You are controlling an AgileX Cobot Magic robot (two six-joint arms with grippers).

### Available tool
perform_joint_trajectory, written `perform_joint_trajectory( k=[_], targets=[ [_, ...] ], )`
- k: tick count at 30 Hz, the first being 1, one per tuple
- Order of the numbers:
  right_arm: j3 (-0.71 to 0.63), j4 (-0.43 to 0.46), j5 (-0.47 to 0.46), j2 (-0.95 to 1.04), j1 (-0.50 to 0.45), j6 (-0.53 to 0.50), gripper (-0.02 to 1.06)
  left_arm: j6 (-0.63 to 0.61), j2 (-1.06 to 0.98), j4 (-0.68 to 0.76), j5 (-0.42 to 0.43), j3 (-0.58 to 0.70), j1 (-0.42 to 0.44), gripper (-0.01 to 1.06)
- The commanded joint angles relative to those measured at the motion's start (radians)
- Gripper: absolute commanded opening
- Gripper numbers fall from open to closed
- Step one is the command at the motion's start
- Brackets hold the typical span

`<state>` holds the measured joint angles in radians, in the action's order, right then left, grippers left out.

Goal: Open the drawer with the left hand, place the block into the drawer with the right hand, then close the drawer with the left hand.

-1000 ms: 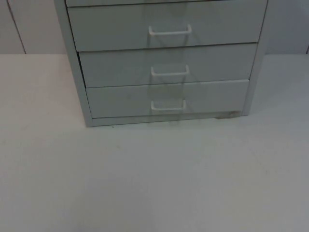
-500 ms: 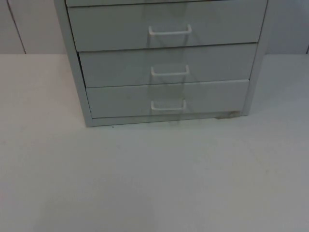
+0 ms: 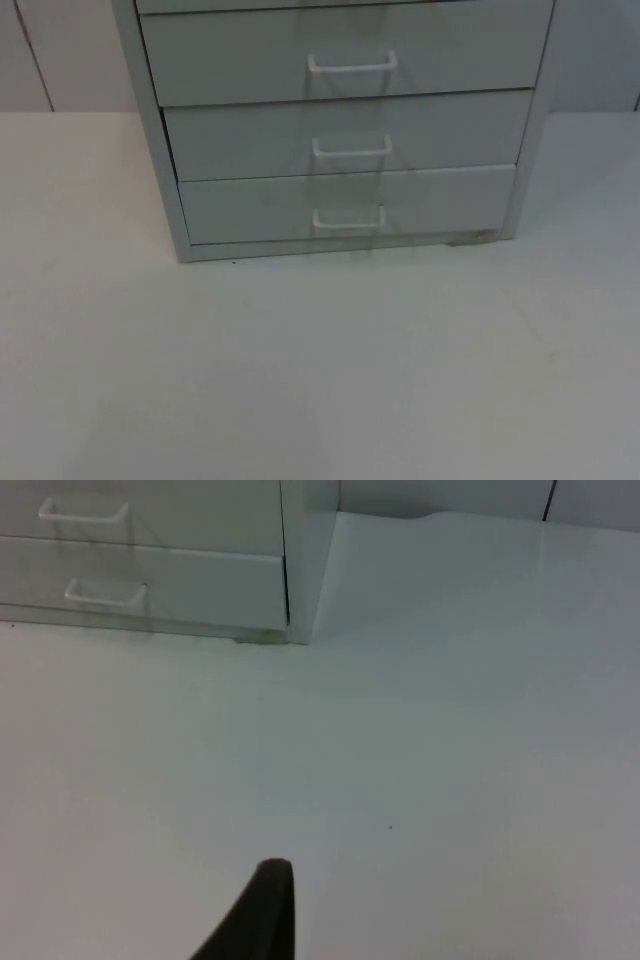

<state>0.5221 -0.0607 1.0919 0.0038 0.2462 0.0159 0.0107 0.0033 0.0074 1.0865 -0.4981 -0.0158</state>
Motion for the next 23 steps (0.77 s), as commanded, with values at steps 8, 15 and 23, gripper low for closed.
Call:
perform_joint_trajectory(
  k=[8,15,23],
  targets=[
    [-0.007,-0.004,-0.015,-0.004,-0.003,-0.005,1.05,-0.005,-0.003,0.003,-0.012,0.004,0.004,1.05],
    [-0.007,-0.004,-0.014,-0.004,-0.076,-0.005,1.05,-0.005,-0.003,0.003,-0.012,0.004,0.004,1.05],
    [-0.007,-0.004,-0.014,-0.004,-0.201,-0.005,1.05,-0.005,-0.003,0.003,-0.012,0.004,0.004,1.05]
  ],
)
